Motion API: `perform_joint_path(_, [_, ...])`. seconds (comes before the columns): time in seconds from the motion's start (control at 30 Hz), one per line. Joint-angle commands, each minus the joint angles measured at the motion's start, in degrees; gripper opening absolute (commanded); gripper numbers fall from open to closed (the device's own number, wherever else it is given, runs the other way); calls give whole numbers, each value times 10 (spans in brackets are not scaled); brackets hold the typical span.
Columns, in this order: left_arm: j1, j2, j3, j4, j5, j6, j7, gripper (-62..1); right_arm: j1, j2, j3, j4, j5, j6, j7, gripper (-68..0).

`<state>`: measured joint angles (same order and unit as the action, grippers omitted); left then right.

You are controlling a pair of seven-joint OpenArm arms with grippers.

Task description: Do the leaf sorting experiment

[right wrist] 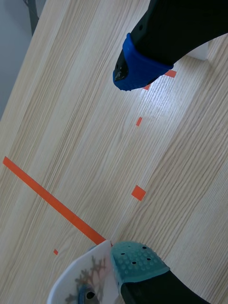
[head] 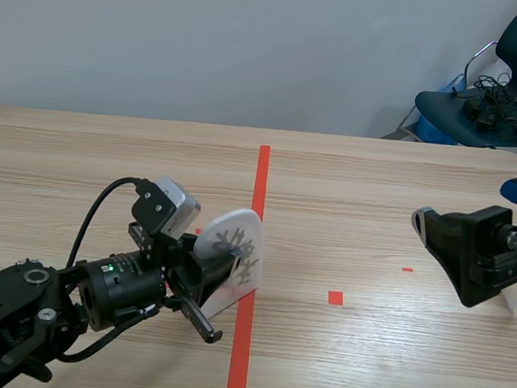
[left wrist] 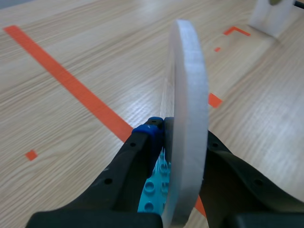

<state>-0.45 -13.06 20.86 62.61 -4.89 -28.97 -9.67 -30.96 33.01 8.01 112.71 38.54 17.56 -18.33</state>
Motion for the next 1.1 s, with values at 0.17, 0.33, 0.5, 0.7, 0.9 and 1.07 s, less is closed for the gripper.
perform_joint_path(0.17, [62, -24, -97, 202, -95, -27, 49, -569, 11, 6, 3, 0, 4, -3, 6, 4])
perform_joint_path(0.33, [96, -24, -197, 250, -117, 21, 57, -569, 11, 6, 3, 0, 4, -3, 6, 4])
perform_joint_path(0.5, [92, -57, -244, 204, -151, 128, 65, -568, 11, 6, 3, 0, 4, -3, 7, 4])
perform_joint_path(0.7, [57, -102, -248, 76, -189, 164, 24, -568, 12, -1, 3, 0, 4, -4, 7, 4])
perform_joint_path(0.9, [-1, -111, -248, -53, -217, 213, -37, -568, 11, -23, 3, 0, 4, -4, 7, 4])
perform_joint_path(1.07, [-42, -115, -248, -141, -221, 224, -59, -568, 11, -22, 3, 0, 4, -4, 7, 4])
